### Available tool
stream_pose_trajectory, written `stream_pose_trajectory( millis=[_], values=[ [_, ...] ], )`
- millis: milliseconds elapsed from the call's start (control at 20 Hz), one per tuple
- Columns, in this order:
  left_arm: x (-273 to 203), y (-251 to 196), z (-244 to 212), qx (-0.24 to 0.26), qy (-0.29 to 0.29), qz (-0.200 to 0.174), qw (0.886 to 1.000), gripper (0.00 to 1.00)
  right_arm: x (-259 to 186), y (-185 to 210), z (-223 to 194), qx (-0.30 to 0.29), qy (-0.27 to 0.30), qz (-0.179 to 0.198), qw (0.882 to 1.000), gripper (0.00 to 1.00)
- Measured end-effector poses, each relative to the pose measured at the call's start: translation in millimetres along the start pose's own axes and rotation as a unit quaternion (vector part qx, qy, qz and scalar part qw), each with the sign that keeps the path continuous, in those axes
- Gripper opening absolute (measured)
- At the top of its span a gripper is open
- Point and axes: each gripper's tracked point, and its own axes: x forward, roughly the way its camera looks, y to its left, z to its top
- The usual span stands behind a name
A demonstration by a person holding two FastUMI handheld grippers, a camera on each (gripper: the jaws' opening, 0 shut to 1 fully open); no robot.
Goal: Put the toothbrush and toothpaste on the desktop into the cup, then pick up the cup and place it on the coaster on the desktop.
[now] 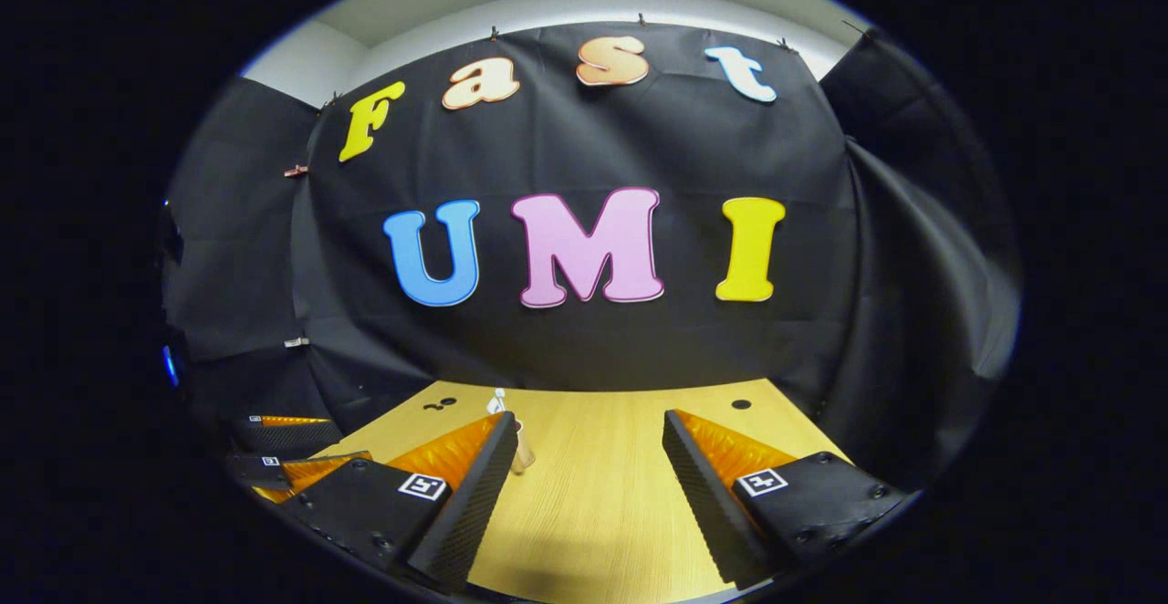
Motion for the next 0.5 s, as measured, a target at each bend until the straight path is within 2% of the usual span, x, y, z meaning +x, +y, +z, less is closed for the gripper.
stream_pose_trajectory(
  millis=[100, 200, 500],
  values=[
    [0.1, 10.9, 9.3, 0.016, -0.020, 0.026, 0.999, 0.98, -3.4, 4.2, -1.4, 0.006, 0.004, 0.000, 1.000, 0.98],
    [-0.7, 12.9, 9.0, 0.026, -0.023, 0.035, 0.999, 0.98, -2.4, 3.7, -4.7, 0.003, 0.012, -0.004, 1.000, 0.98],
    [8.7, 15.2, -1.5, 0.009, -0.008, 0.023, 1.000, 0.98, 5.8, 8.8, -15.3, 0.006, 0.035, -0.008, 0.999, 0.98]
  ],
)
